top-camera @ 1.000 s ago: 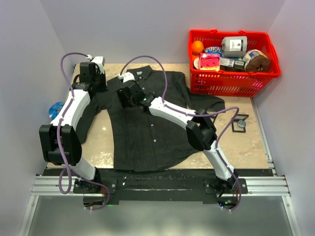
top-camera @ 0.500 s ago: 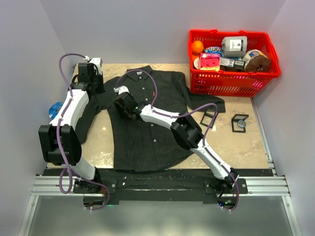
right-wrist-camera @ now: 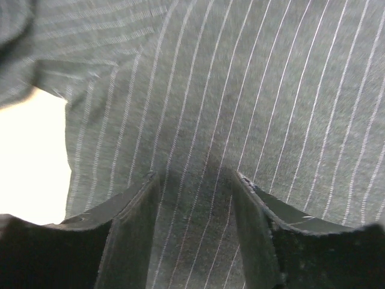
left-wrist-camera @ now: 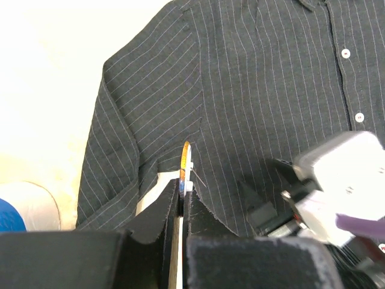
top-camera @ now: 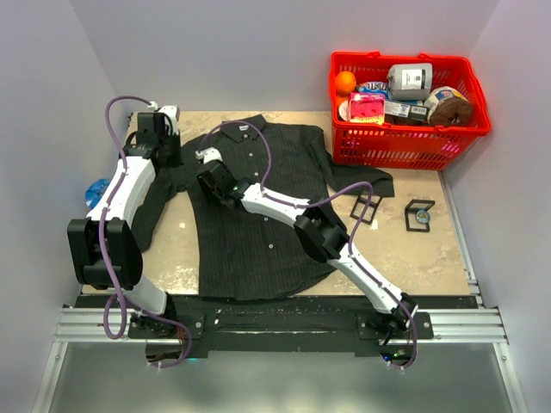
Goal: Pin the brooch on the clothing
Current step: Cross the brooch over the flattened clothing, then close the brooch on the flattened clothing.
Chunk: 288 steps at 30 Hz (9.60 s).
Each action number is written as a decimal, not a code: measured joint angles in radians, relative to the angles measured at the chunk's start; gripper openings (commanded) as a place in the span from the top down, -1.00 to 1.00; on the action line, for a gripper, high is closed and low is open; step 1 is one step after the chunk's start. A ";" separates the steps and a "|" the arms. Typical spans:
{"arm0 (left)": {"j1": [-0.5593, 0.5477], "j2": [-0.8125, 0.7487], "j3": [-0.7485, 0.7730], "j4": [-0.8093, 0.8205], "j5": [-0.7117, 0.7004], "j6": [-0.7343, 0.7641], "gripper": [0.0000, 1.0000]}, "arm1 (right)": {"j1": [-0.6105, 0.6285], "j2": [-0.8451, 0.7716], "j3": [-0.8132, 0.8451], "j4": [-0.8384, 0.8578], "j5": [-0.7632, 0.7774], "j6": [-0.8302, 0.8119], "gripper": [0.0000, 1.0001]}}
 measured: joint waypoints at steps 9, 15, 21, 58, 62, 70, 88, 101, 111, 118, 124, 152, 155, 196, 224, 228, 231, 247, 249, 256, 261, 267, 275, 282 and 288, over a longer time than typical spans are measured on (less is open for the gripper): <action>0.000 -0.012 0.000 -0.003 0.011 0.000 1.00 | 0.002 0.020 0.019 -0.012 0.027 -0.003 0.44; 0.000 -0.016 0.000 -0.003 0.018 0.000 1.00 | 0.003 0.027 0.028 -0.015 0.055 -0.003 0.74; 0.000 -0.018 -0.024 0.014 0.048 0.000 1.00 | 0.003 0.027 0.027 -0.012 0.051 -0.002 1.00; -0.005 0.150 -0.092 0.021 0.187 -0.024 1.00 | -0.008 -0.080 -0.160 0.109 -0.058 0.061 0.93; -0.019 0.180 -0.092 0.018 0.178 -0.024 1.00 | -0.013 -0.080 -0.163 0.115 -0.063 0.065 1.00; -0.047 0.212 -0.089 0.005 0.164 -0.023 1.00 | -0.020 -0.105 -0.251 0.197 -0.089 0.071 1.00; -0.060 0.272 -0.060 -0.005 0.153 -0.024 1.00 | -0.030 -0.180 -0.382 0.343 -0.110 0.108 1.00; -0.081 0.282 -0.056 -0.006 0.154 -0.024 1.00 | -0.032 -0.203 -0.440 0.415 -0.142 0.111 1.00; -0.087 0.284 -0.051 -0.012 0.145 -0.023 1.00 | -0.033 -0.227 -0.471 0.469 -0.160 0.111 1.00; -0.099 0.284 -0.050 -0.012 0.145 -0.023 1.00 | -0.034 -0.227 -0.472 0.480 -0.186 0.111 1.00; -0.099 0.284 -0.050 -0.012 0.144 -0.023 1.00 | -0.035 -0.227 -0.472 0.483 -0.212 0.111 1.00; -0.077 0.254 -0.074 0.045 0.200 -0.056 1.00 | -0.039 -0.222 -0.449 0.436 -0.223 0.114 1.00; -0.068 0.225 -0.093 0.058 0.225 -0.064 1.00 | -0.039 -0.218 -0.448 0.436 -0.222 0.114 1.00; -0.038 0.181 -0.153 0.148 0.385 -0.043 1.00 | -0.151 -0.397 -0.629 0.460 -0.294 0.113 -0.07; 0.000 0.330 -0.151 0.161 0.667 0.234 1.00 | -0.207 -0.257 -0.621 0.535 -0.634 -0.020 -0.20; 0.000 0.331 -0.148 0.158 0.670 0.248 0.91 | -0.212 -0.257 -0.621 0.538 -0.641 -0.021 -0.12; 0.000 0.331 -0.148 0.157 0.669 0.251 0.69 | -0.218 -0.257 -0.621 0.543 -0.654 -0.021 -0.08; 0.000 0.317 -0.185 0.217 0.623 0.205 0.37 | -0.231 -0.257 -0.621 0.546 -0.657 -0.021 -0.04; 0.000 0.314 -0.192 0.227 0.611 0.195 0.35 | -0.230 -0.257 -0.621 0.548 -0.657 -0.021 -0.04; 0.000 0.290 -0.216 0.239 0.579 0.177 0.21 | -0.230 -0.257 -0.621 0.553 -0.657 -0.021 -0.04; 0.000 0.282 -0.221 0.237 0.562 0.166 0.07 | -0.230 -0.257 -0.621 0.553 -0.657 -0.021 -0.04; 0.000 0.267 -0.231 0.234 0.537 0.154 0.09 | -0.230 -0.257 -0.621 0.554 -0.657 -0.021 -0.04; 0.000 0.238 -0.259 0.225 0.495 0.134 0.26 | -0.230 -0.257 -0.621 0.553 -0.657 -0.022 -0.04; 0.000 0.234 -0.266 0.221 0.478 0.128 0.43 | -0.230 -0.257 -0.621 0.554 -0.657 -0.022 -0.04; 0.005 0.234 -0.266 0.221 0.471 0.127 0.94 | -0.230 -0.257 -0.621 0.559 -0.658 -0.023 -0.04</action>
